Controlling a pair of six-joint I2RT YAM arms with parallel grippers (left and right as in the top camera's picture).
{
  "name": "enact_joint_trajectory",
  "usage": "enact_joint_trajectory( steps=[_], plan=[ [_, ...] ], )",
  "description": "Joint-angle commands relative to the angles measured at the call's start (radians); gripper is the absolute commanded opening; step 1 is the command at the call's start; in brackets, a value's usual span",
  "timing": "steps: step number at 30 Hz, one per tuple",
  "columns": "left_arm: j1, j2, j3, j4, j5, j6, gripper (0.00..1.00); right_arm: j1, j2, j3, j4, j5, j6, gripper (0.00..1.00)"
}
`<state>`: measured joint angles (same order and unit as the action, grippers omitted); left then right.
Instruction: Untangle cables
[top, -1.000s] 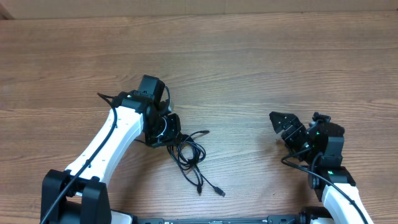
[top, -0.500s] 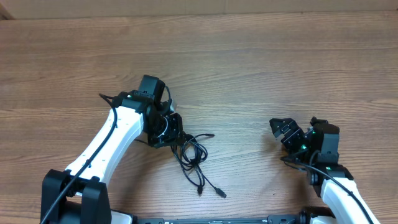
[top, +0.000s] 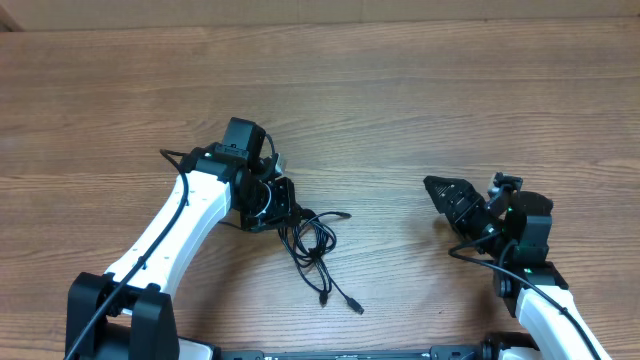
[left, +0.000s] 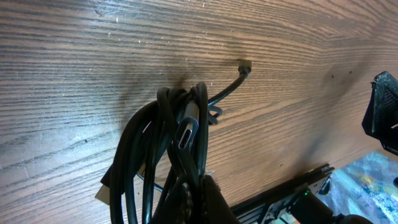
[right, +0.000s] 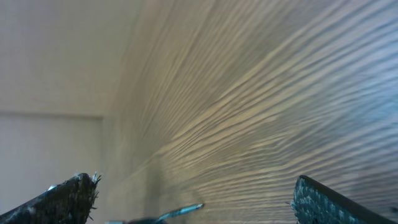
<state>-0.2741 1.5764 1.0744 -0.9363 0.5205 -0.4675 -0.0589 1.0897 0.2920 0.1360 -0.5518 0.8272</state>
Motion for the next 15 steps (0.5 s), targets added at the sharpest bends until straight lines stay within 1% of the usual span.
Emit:
enact_joint_trajectory(
  steps=[1, 5, 10, 13, 15],
  plan=[
    [0.004, -0.008, 0.008, 0.003, 0.027, -0.002, 0.04, -0.004, 0.001, 0.004, 0.016, -0.111, -0.051, 1.00],
    [0.004, -0.008, 0.008, 0.028, 0.027, -0.122, 0.04, -0.003, 0.001, 0.004, 0.008, -0.203, -0.051, 1.00],
    [0.004, -0.008, 0.008, 0.048, 0.024, -0.152, 0.04, -0.003, 0.001, 0.004, -0.029, -0.214, -0.048, 1.00],
    [0.004, -0.008, 0.008, 0.058, 0.011, -0.207, 0.04, -0.003, 0.001, 0.004, -0.038, -0.248, -0.043, 1.00],
    [0.004, -0.008, 0.008, 0.070, -0.005, -0.265, 0.04, -0.003, 0.001, 0.004, -0.040, -0.262, -0.043, 1.00]
  ],
)
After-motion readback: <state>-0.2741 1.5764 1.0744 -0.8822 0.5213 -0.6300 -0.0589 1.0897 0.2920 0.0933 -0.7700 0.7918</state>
